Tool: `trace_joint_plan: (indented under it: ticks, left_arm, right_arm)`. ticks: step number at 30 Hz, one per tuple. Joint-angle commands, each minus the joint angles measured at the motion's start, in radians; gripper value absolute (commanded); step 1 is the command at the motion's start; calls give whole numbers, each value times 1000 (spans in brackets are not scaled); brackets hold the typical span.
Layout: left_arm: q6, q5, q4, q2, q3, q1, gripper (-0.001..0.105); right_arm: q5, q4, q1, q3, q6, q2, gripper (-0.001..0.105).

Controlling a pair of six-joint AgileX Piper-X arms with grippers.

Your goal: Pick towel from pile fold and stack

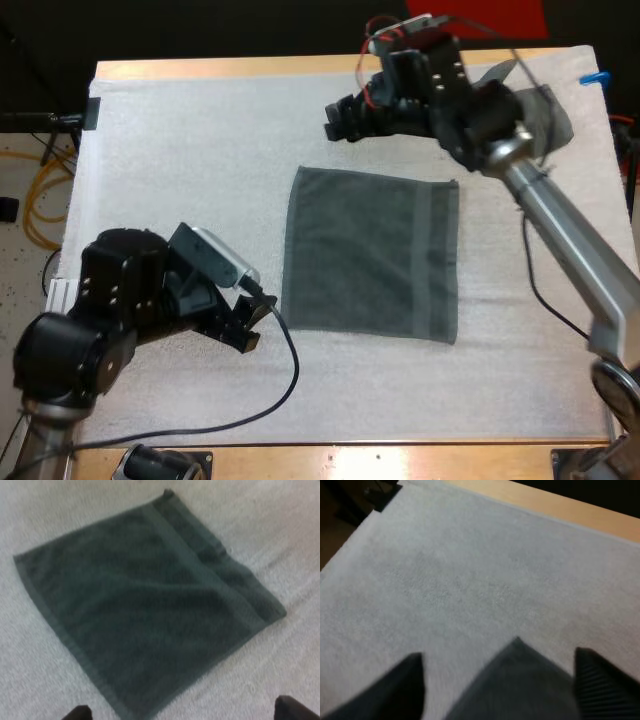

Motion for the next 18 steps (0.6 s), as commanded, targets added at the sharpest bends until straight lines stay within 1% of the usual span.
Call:
trace_joint_plan:
  ticks: [1,2,4,9,11,12,13,17,18]
  left_arm:
    - [-10,1,-4,-23,-4,1,69]
    - [-10,-1,-4,-38,-4,1,69]
    - [-12,-2,-4,-55,-4,1,69]
    - [-34,-6,6,-82,-4,1,69]
    - [-34,-18,21,-83,-4,1,69]
    - [-34,-20,26,-83,-4,1,69]
    - [-34,-24,34,-83,-4,1,69]
    - [-34,-24,39,-83,2,1,69]
    - [-34,-24,39,-83,5,1,69]
  right_arm:
    - [35,113,2,-2,-32,-38,83]
    - [62,160,2,5,-37,-68,80]
    - [93,207,-1,25,-44,-117,77]
    - [117,257,-36,139,-33,-253,77]
    - [124,261,-67,247,-21,-338,77]
    - [127,261,-74,270,-17,-365,77]
    - [130,261,-90,324,-9,-411,77]
    - [133,261,-139,511,44,-563,77]
    - [135,261,-144,534,51,-589,77]
